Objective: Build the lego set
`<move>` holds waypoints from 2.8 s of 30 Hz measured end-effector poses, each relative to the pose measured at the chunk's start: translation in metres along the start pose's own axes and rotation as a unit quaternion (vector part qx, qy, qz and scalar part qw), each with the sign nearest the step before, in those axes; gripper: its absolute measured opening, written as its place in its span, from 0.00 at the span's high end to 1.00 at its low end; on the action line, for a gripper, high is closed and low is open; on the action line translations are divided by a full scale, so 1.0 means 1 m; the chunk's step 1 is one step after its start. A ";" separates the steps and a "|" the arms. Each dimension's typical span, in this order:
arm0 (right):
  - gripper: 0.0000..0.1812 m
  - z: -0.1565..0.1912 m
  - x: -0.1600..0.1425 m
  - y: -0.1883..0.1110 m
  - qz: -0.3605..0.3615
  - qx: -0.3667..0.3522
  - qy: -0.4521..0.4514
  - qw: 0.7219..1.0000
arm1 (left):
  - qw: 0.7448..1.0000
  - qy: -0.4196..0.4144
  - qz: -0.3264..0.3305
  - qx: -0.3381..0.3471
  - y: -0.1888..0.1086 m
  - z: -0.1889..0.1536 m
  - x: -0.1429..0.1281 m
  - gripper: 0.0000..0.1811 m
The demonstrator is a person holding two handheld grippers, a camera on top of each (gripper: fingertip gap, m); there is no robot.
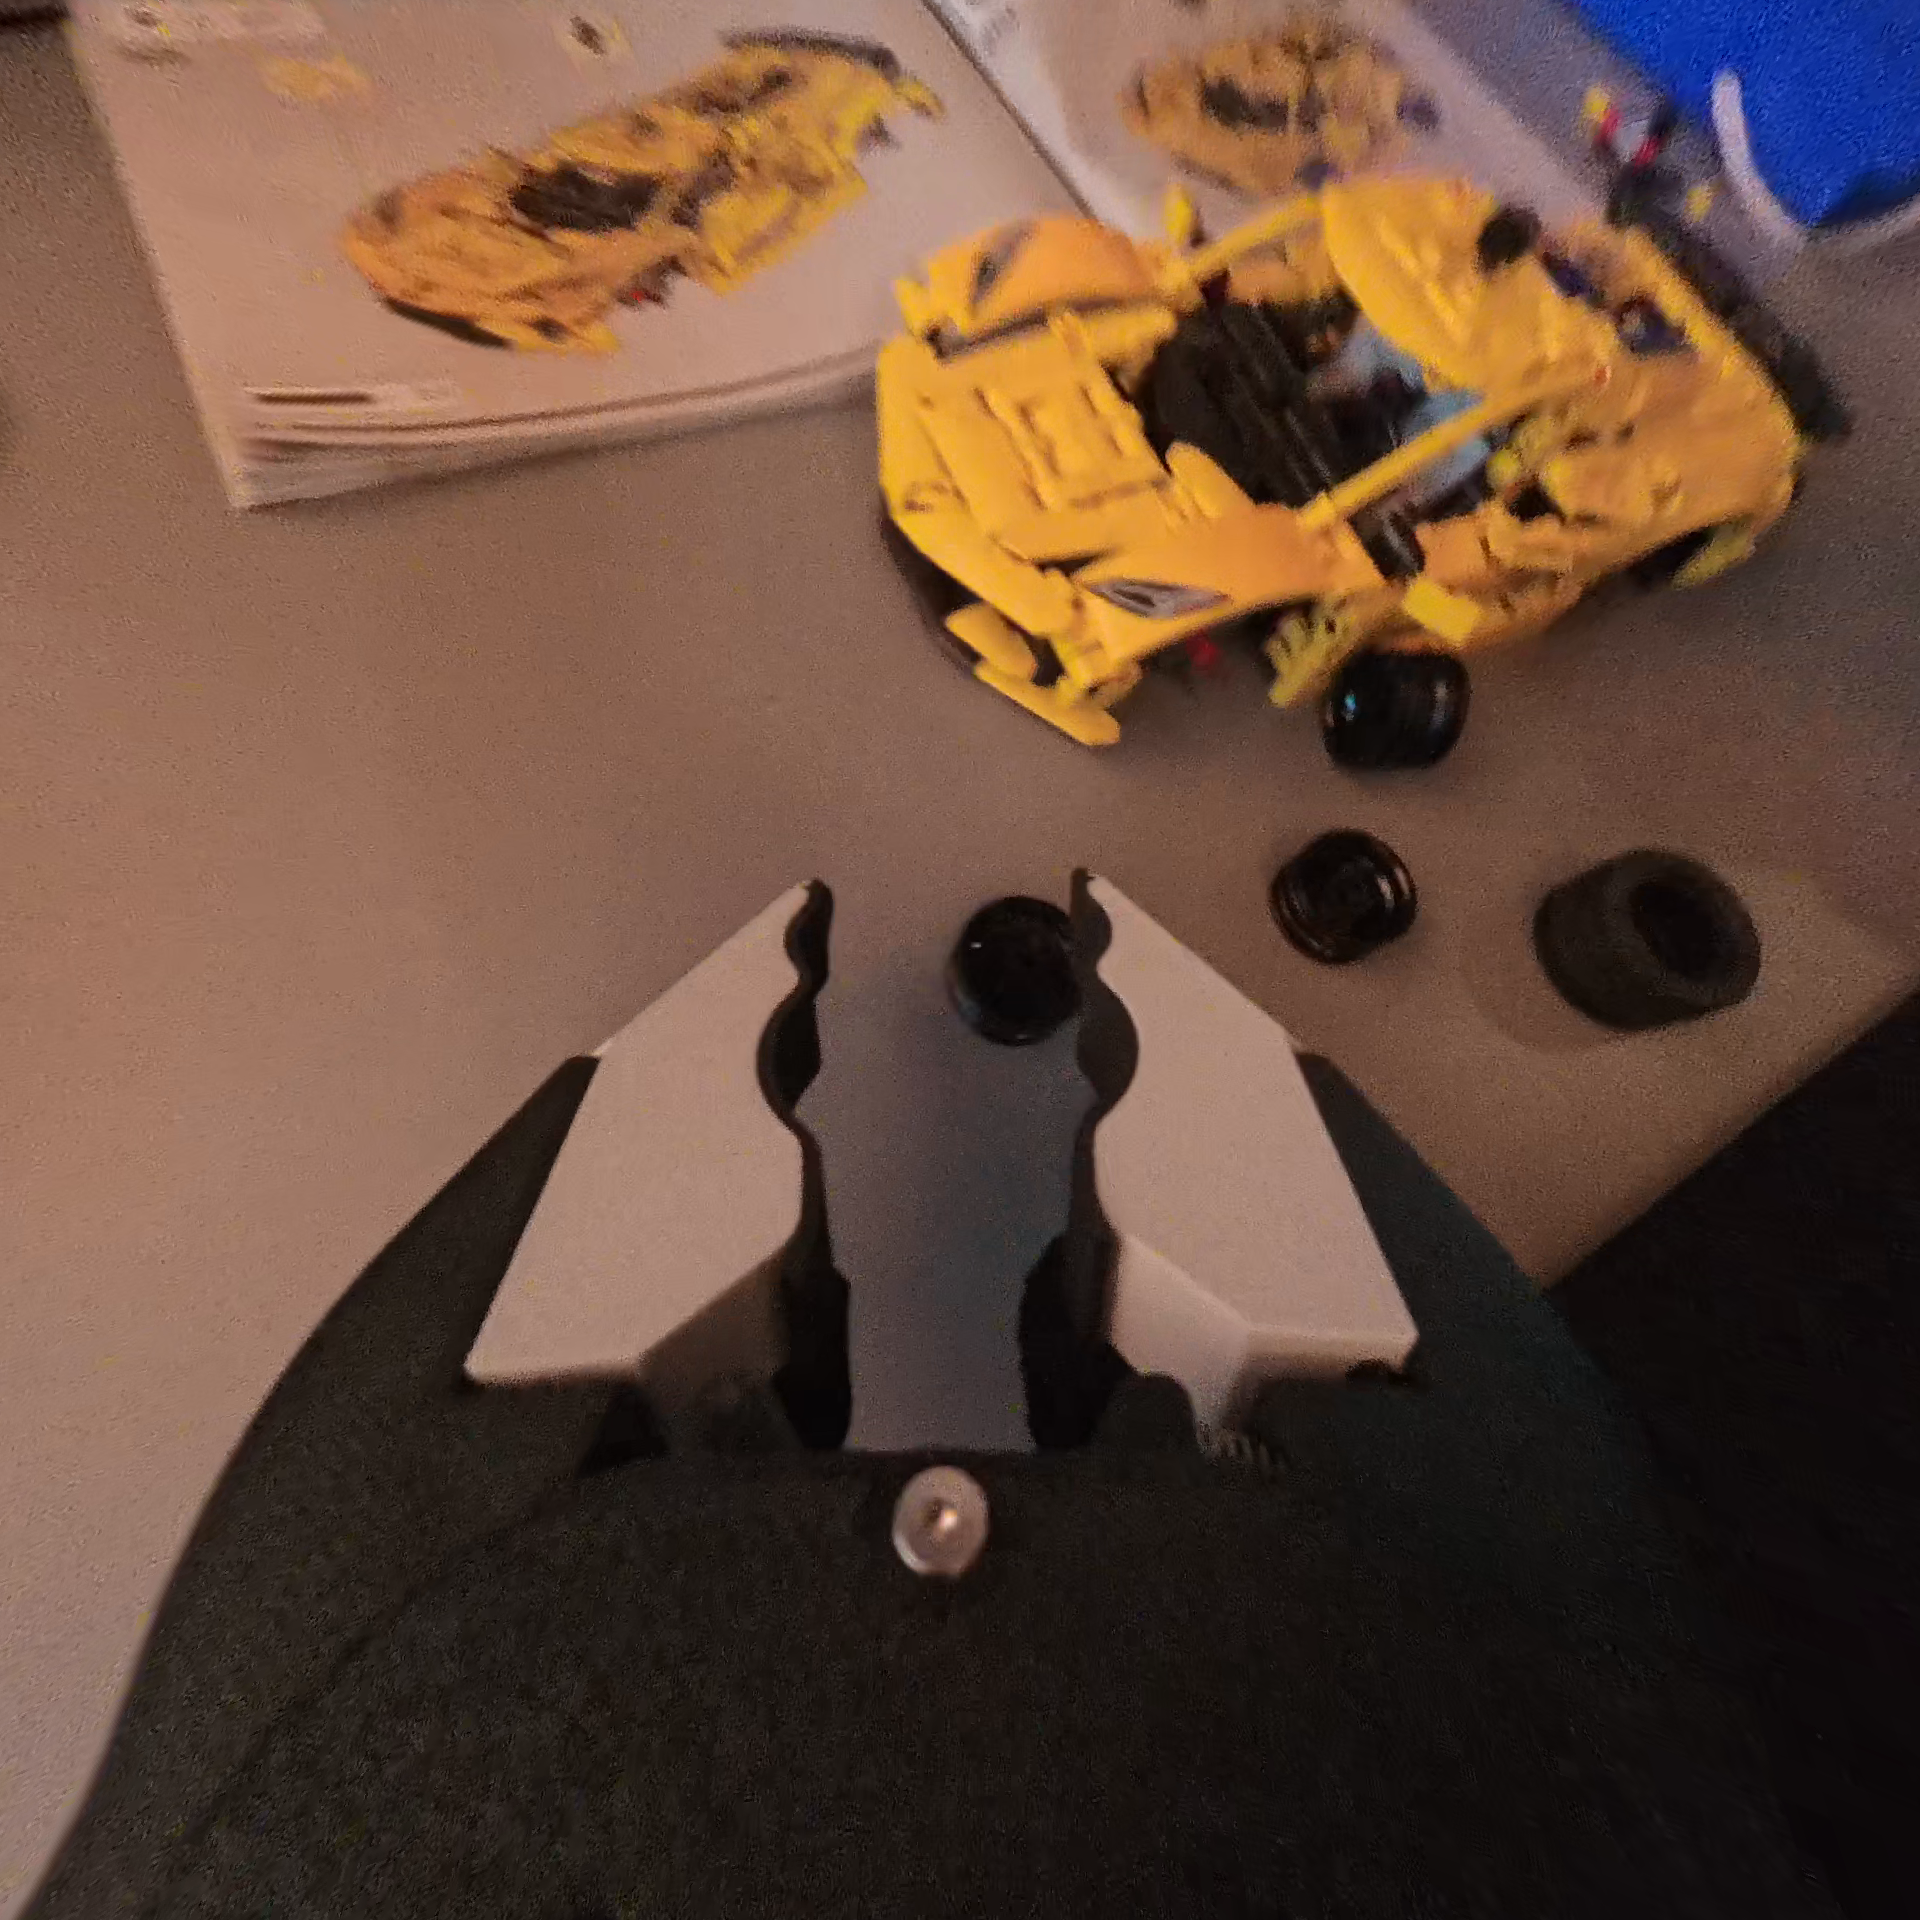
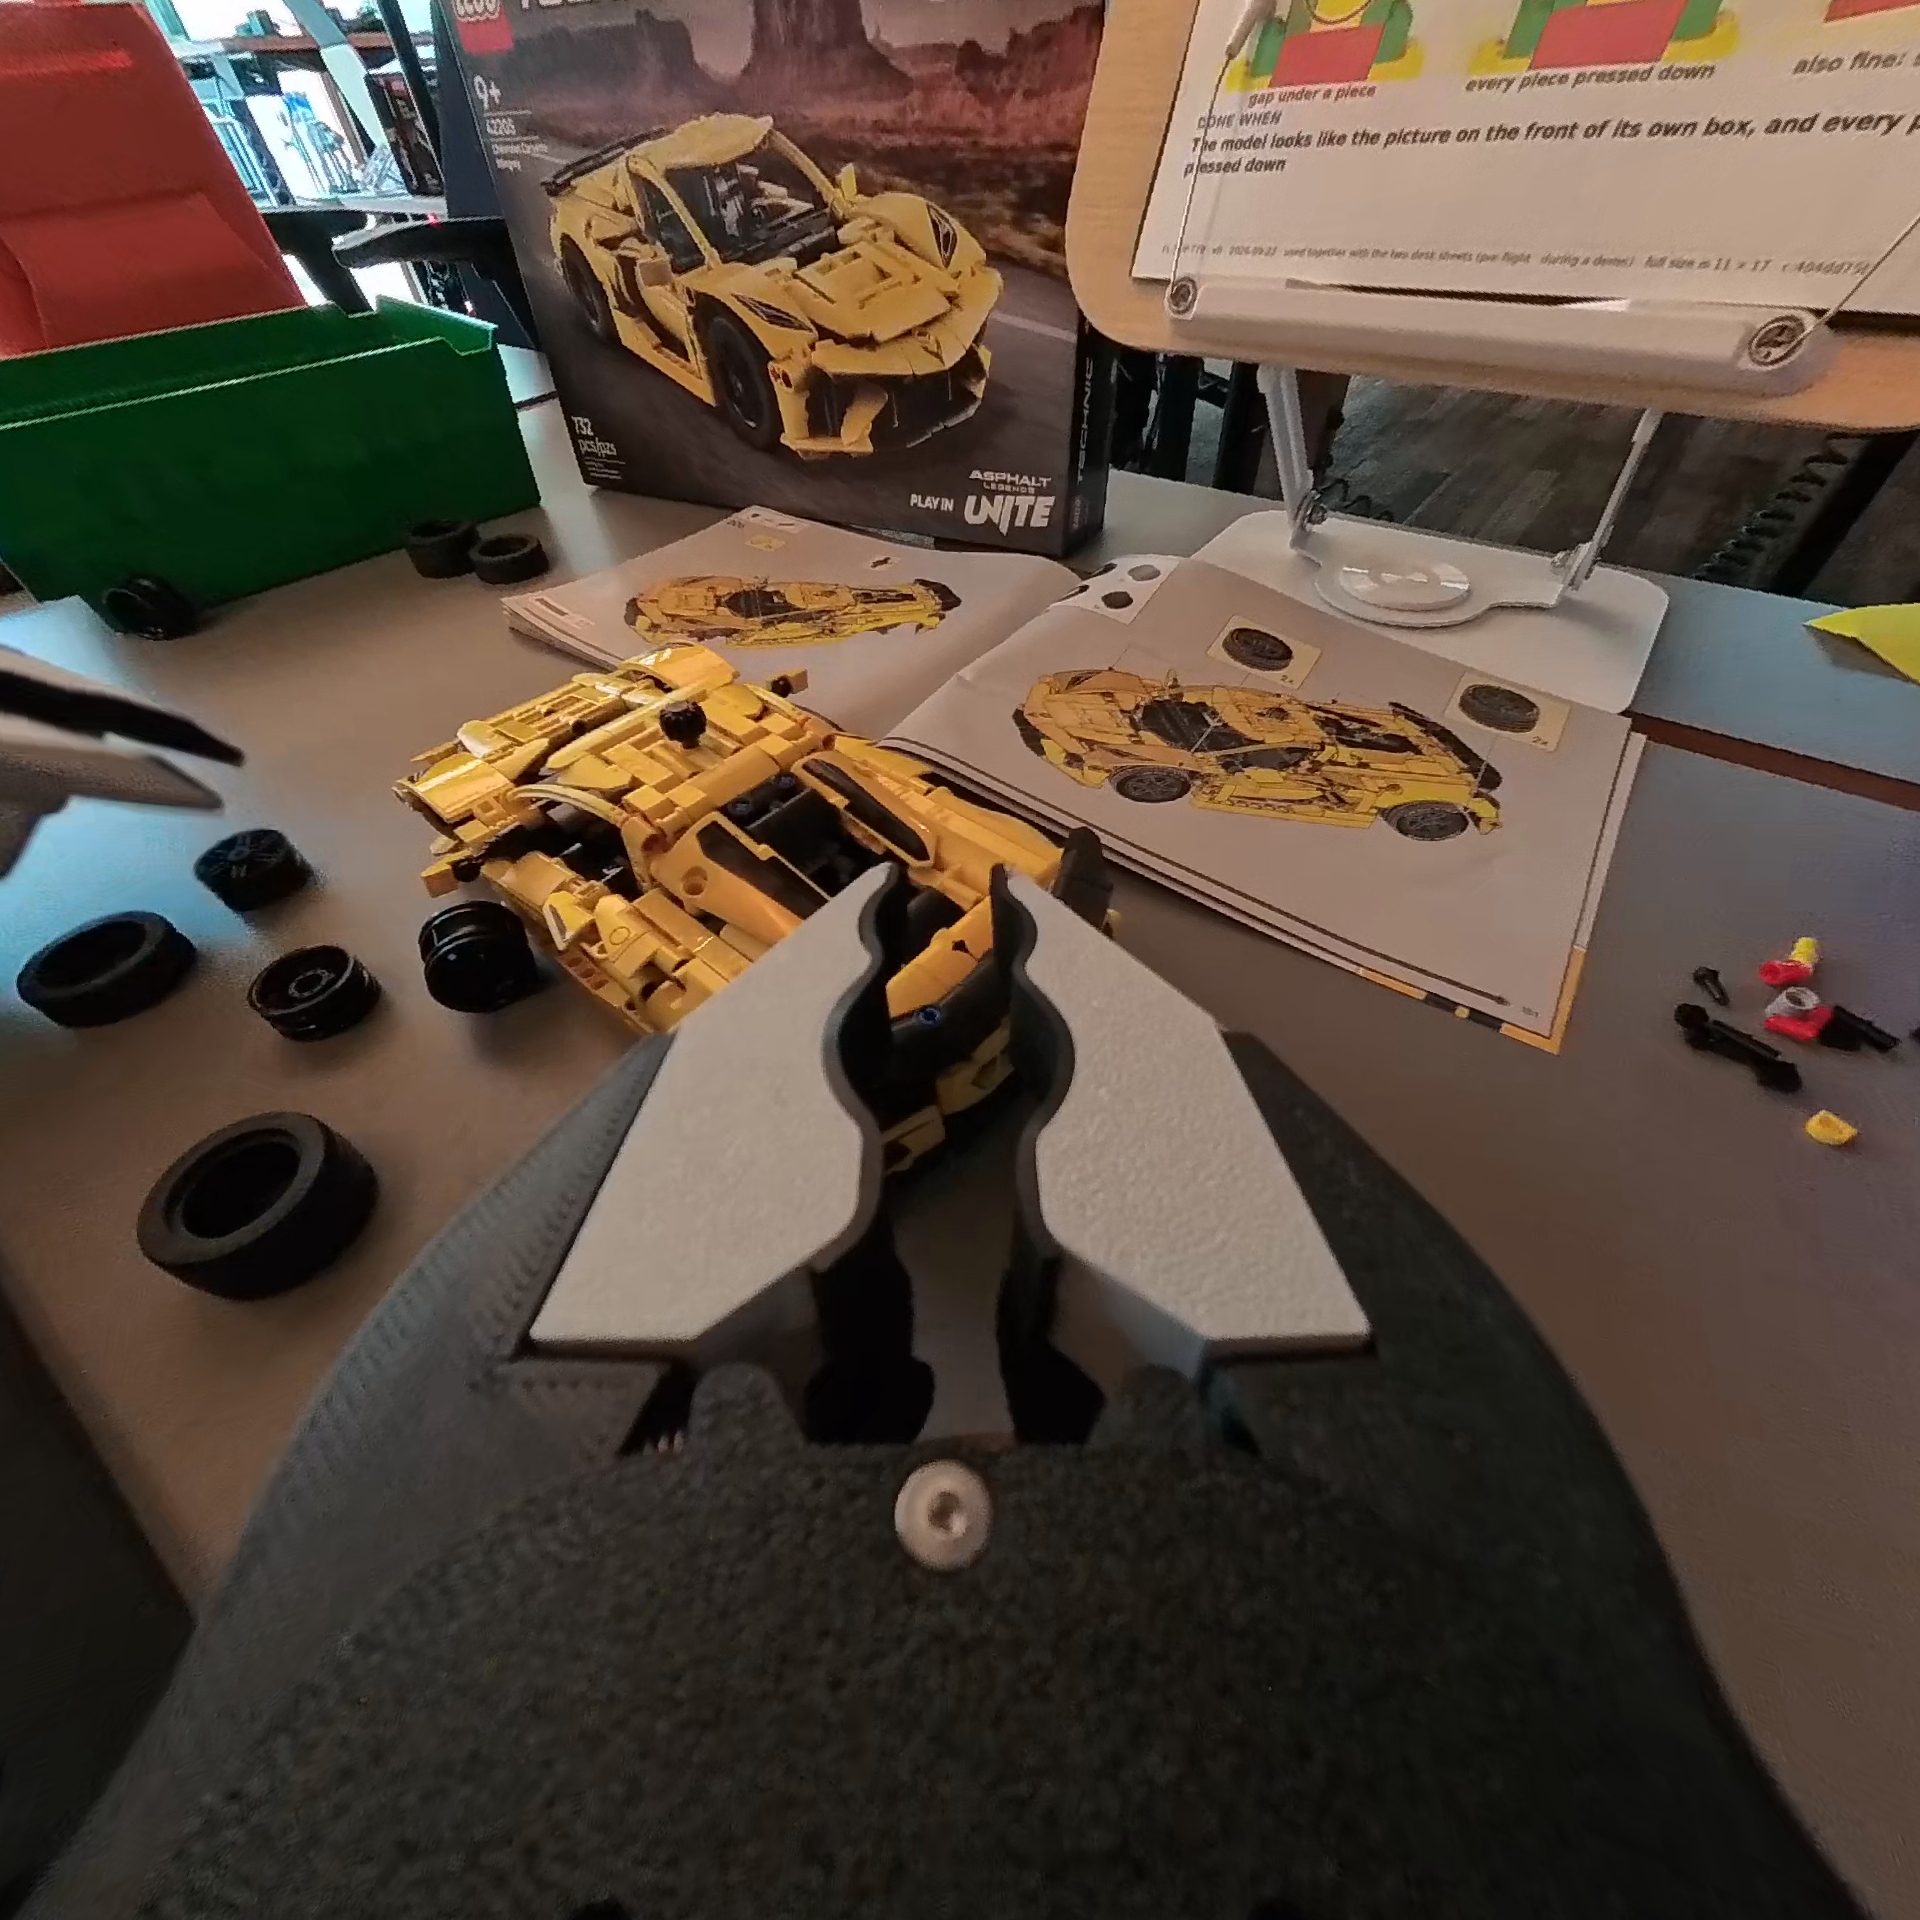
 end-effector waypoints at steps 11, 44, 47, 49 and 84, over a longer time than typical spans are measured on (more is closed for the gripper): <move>0.92 0.001 -0.003 0.003 0.012 0.000 -0.006 1.000 | 0.921 -0.192 -0.064 0.333 -0.060 0.194 -0.021 0.66; 0.92 0.004 -0.007 0.006 0.027 0.007 -0.014 1.000 | 0.912 -0.258 -0.068 0.311 -0.048 0.231 -0.011 0.65; 0.92 0.004 -0.007 0.006 0.027 0.007 -0.015 0.999 | 0.920 -0.255 -0.056 0.292 -0.041 0.236 -0.008 0.79; 0.92 0.004 -0.008 0.005 0.027 0.007 -0.014 1.000 | 0.925 -0.258 -0.061 0.271 -0.040 0.234 -0.007 0.79; 0.92 0.005 -0.009 0.006 0.031 0.011 -0.017 0.999 | 0.952 0.230 0.202 -0.002 -0.015 0.016 -0.022 0.74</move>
Point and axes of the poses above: each gripper's, where its closed fingertips meet, y out along the fingers, x out of its top, z = x × y across the jaws, the point moved 5 cm from there along -y, back along the fingers, and after that the axes turned 1 degree about z, right-handed, at the moved point
